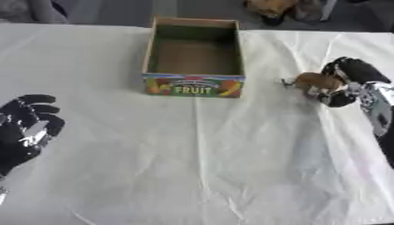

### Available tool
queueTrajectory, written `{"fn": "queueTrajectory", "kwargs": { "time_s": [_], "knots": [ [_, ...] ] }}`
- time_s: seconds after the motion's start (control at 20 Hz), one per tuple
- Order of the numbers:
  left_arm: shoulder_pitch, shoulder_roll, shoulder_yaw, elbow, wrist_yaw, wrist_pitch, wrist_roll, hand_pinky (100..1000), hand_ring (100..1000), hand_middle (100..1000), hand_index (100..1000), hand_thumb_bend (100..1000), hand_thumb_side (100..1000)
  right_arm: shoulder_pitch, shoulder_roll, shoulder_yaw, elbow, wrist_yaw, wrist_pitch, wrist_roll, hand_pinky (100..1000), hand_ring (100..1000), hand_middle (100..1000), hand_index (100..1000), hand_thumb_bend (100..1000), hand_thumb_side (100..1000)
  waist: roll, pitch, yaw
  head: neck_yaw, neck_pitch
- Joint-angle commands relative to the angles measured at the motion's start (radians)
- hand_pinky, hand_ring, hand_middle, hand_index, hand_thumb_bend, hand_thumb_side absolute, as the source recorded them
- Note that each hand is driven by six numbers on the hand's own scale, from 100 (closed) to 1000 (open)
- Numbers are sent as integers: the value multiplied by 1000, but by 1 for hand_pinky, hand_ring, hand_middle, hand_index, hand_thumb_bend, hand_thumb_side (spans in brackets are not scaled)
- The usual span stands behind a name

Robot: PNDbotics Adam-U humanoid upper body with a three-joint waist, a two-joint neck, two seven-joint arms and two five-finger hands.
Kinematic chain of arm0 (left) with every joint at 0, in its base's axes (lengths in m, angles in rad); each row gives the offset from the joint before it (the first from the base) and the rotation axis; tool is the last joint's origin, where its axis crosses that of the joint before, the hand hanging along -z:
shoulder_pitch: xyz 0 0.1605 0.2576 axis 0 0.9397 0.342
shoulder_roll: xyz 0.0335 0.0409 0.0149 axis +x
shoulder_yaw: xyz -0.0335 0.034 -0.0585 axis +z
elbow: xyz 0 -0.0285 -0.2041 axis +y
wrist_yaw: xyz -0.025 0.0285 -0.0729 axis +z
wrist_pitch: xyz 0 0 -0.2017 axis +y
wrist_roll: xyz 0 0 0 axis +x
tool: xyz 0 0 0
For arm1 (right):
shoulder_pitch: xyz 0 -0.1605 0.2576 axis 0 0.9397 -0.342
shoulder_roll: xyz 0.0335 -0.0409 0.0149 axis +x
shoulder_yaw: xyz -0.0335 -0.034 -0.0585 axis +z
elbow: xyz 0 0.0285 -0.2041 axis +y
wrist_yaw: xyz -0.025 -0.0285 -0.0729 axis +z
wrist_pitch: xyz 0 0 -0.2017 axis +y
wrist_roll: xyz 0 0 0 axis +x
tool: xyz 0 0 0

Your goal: Pick up objects on the table and place them in the box.

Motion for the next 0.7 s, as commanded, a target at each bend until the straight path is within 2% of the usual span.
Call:
{"fn": "queueTrajectory", "kwargs": {
  "time_s": [0.05, 0.1, 0.15, 0.7],
  "knots": [
    [-12, 6, 2, -12, 0, -2, -2, 675, 680, 692, 734, 570, 357, -19, -20, 1, -30, 10, 0, -19, 684, 657, 491, 572, 375, 100, -1, -12, -2, -3, 6],
    [-12, 6, 2, -12, 0, -2, -2, 675, 680, 692, 734, 570, 357, -18, -19, 2, -31, 12, 0, -23, 684, 657, 491, 572, 375, 100, -1, -12, -2, -3, 6],
    [-12, 6, 2, -12, 0, -2, -2, 675, 679, 692, 733, 568, 358, -18, -18, 2, -32, 13, 0, -26, 665, 618, 461, 536, 333, 100, -1, -12, -2, -3, 6],
    [-11, 5, 2, -11, 1, -1, -2, 675, 677, 691, 733, 569, 359, -20, -4, 10, -40, 23, 2, -55, 644, 598, 424, 494, 260, 100, -1, -15, -5, -3, 6]
  ]
}}
